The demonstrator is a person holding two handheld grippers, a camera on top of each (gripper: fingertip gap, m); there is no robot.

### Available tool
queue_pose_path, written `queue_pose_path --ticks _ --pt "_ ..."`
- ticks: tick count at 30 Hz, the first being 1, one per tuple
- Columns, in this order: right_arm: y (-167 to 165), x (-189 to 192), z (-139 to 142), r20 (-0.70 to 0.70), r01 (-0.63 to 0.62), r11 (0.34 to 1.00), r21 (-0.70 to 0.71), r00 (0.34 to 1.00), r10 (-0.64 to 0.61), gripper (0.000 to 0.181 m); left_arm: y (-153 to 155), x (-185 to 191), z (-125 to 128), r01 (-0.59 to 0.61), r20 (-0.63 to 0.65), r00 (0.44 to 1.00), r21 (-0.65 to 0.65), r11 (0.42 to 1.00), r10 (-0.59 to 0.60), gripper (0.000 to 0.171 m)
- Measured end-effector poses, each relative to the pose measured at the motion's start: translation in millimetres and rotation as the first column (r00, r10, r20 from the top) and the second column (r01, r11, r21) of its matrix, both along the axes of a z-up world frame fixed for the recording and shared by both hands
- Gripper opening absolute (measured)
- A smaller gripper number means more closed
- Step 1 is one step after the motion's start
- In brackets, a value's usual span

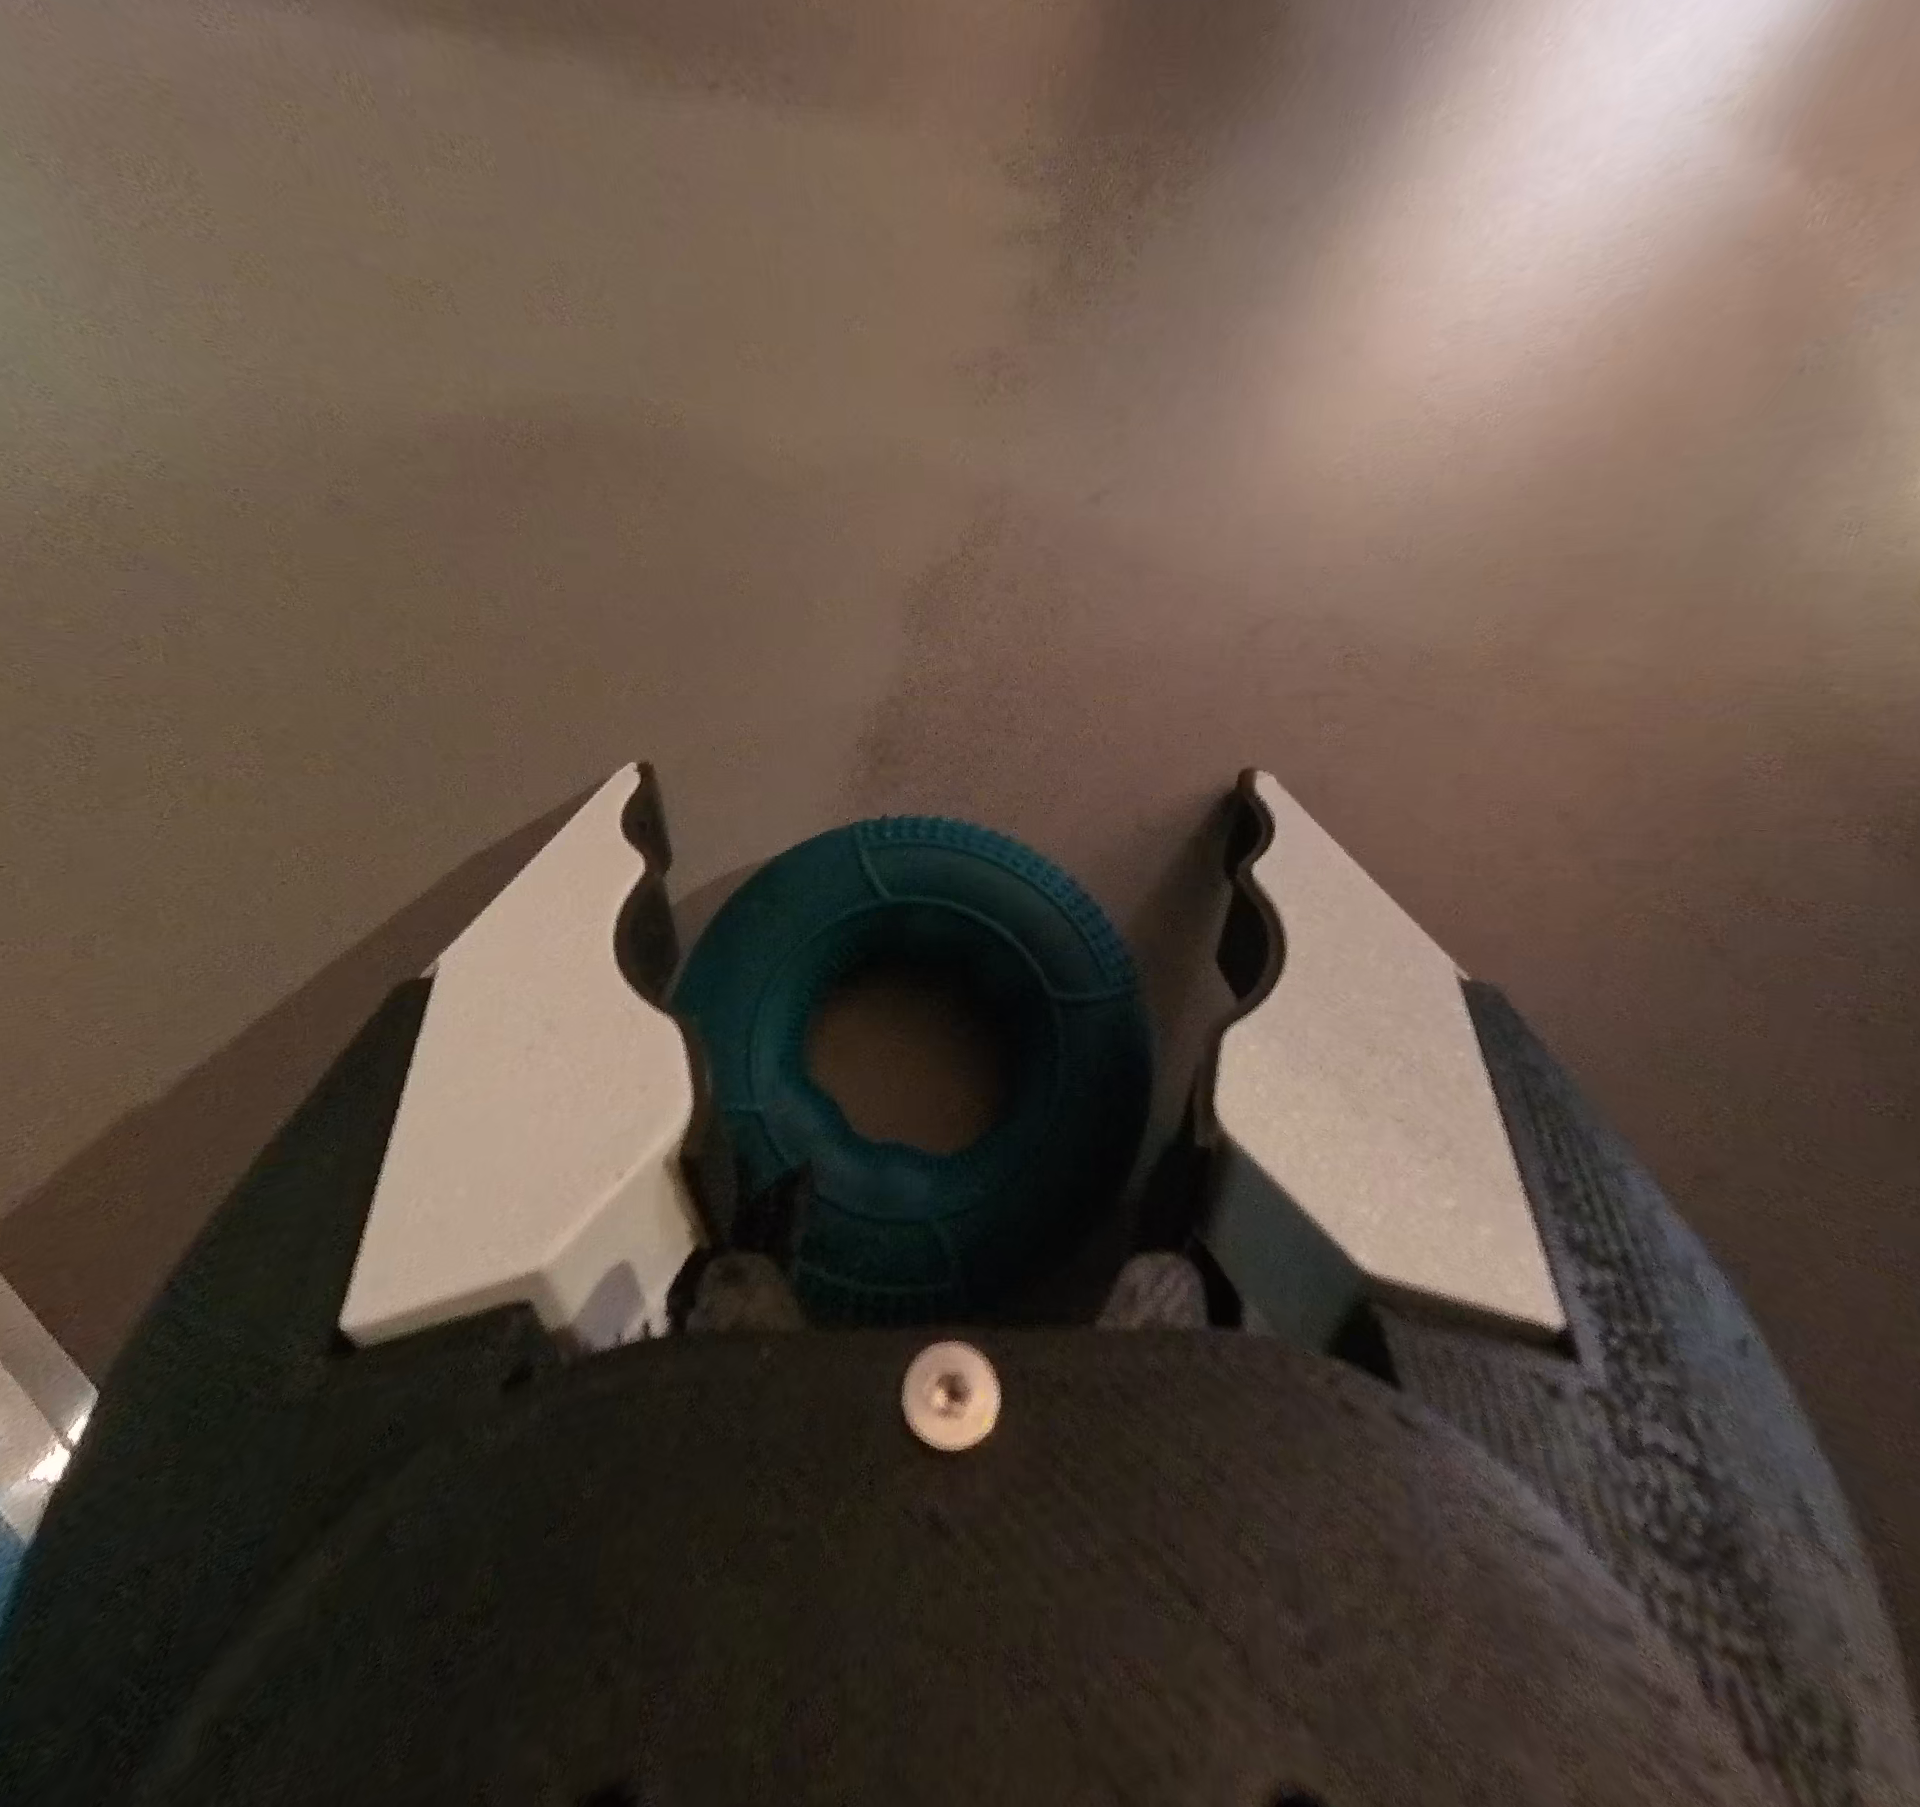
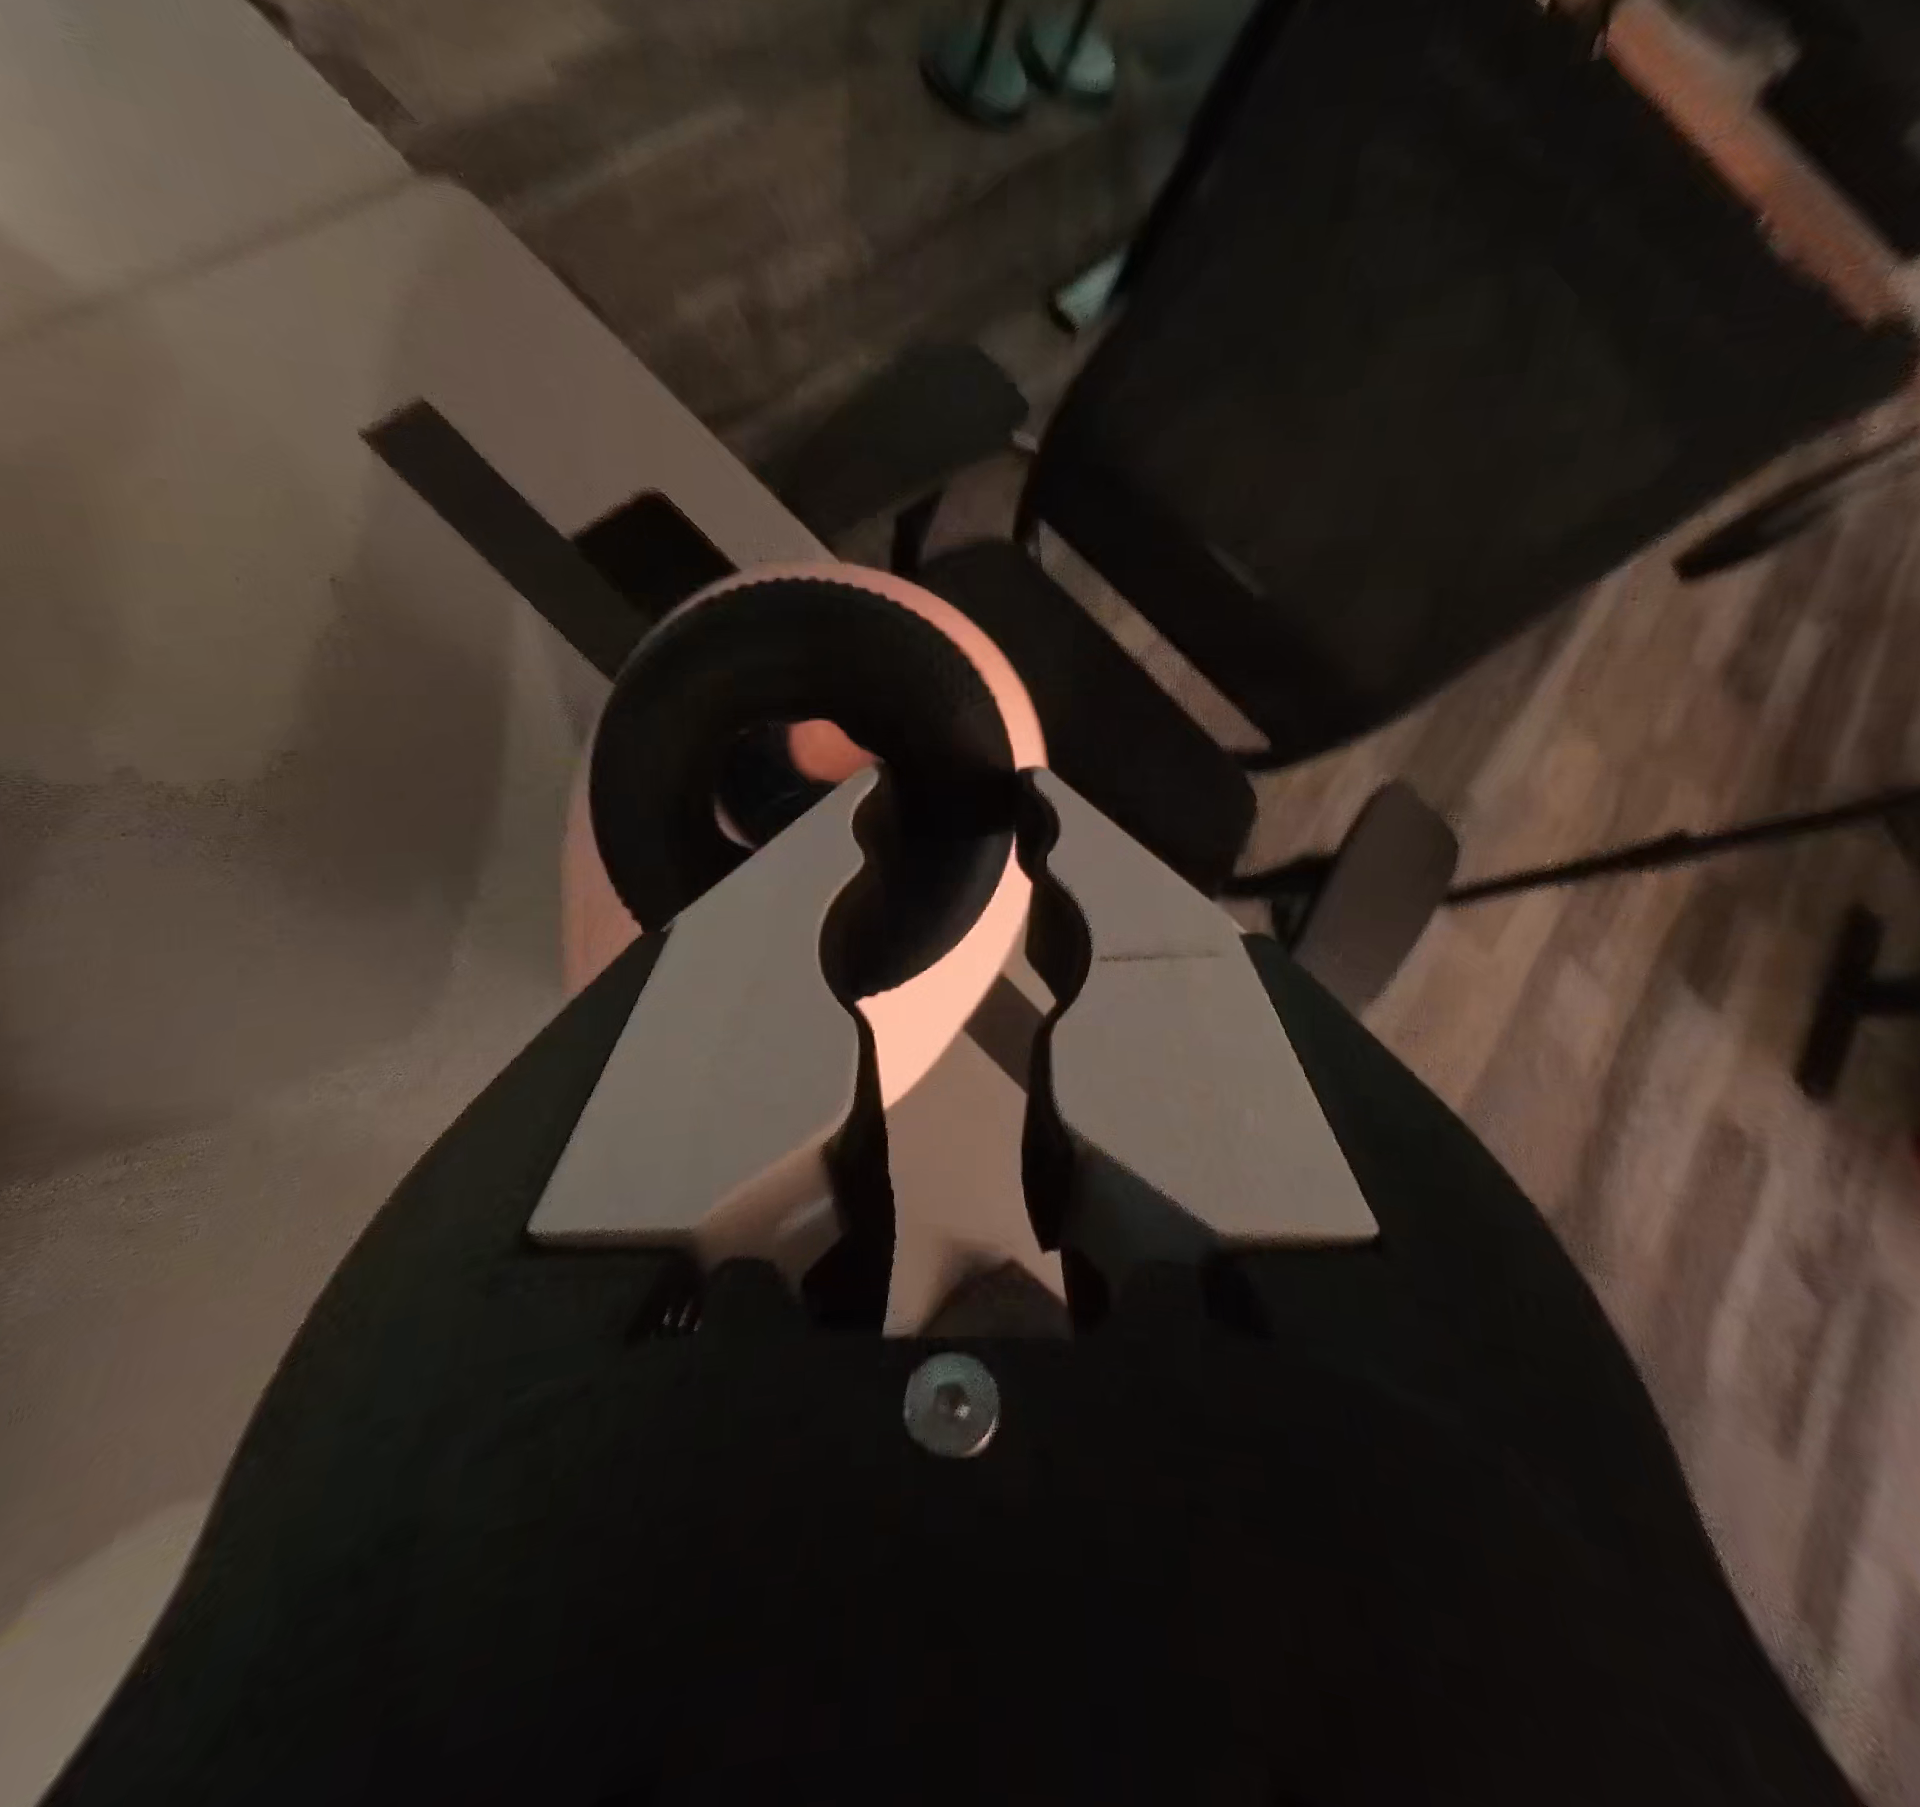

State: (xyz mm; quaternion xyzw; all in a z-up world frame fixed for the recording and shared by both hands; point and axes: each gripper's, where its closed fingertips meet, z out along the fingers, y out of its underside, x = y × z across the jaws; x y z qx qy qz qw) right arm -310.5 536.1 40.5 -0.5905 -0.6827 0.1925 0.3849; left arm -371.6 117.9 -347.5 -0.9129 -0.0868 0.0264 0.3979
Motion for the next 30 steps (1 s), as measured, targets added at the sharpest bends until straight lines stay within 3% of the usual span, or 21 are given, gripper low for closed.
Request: queue_pose_path --ticks 3,9,17,18,20,22,25,28,30 --pt "19.4 -15.8 -5.4 0.103 0.061 0.997 -0.047 0.993 -0.056 0.02 0.0 0.2 -0.1 0.001 0.0 1.0 -0.001 1.0 -0.001 0.107" --pt "17.1 -27.7 -17.3 0.146 0.056 0.977 -0.204 0.989 -0.026 0.02 0.2 1.0 -0.4 0.004 0.001 1.0 -0.003 1.0 -0.004 0.109" --pt "19.8 -30.6 -35.7 0.21 0.079 0.979 -0.189 0.977 -0.038 0.021 0.3 1.5 -0.5 0.007 0.001 1.0 -0.003 1.0 -0.007 0.109" --pt "20.2 -31.0 -37.0 0.207 0.08 0.98 -0.184 0.978 -0.042 0.022 0.3 1.6 -0.5 0.007 0.001 1.0 -0.003 1.0 -0.007 0.109" --pt "22.5 -30.4 -35.3 0.179 0.086 0.984 -0.158 0.982 -0.057 0.044 0.4 1.6 -0.6 0.007 0.001 1.0 -0.003 1.0 -0.007 0.109" --pt "25.6 -27.3 -21.4 0.084 0.088 0.989 -0.123 0.993 -0.078 0.062 0.5 1.6 -0.6 0.008 0.002 1.0 -0.003 1.0 -0.008 0.109" --pt "33.8 -6.1 34.8 -0.269 0.131 0.985 0.108 0.958 -0.098 0.085 0.6 4.9 -1.5 0.029 0.003 1.0 -0.015 0.999 -0.029 0.114" --pt "-12.8 47.5 75.0 -0.602 0.154 0.89 0.428 0.784 0.154 0.073 -2.5 10.6 -2.3 0.091 0.007 0.996 -0.021 0.996 -0.09 0.121" --pt "-60.1 84.5 55.0 -0.696 0.165 0.828 0.535 0.642 0.322 0.061 -7.9 9.7 0.3 0.09 0.038 0.995 -0.012 0.996 -0.089 0.121"
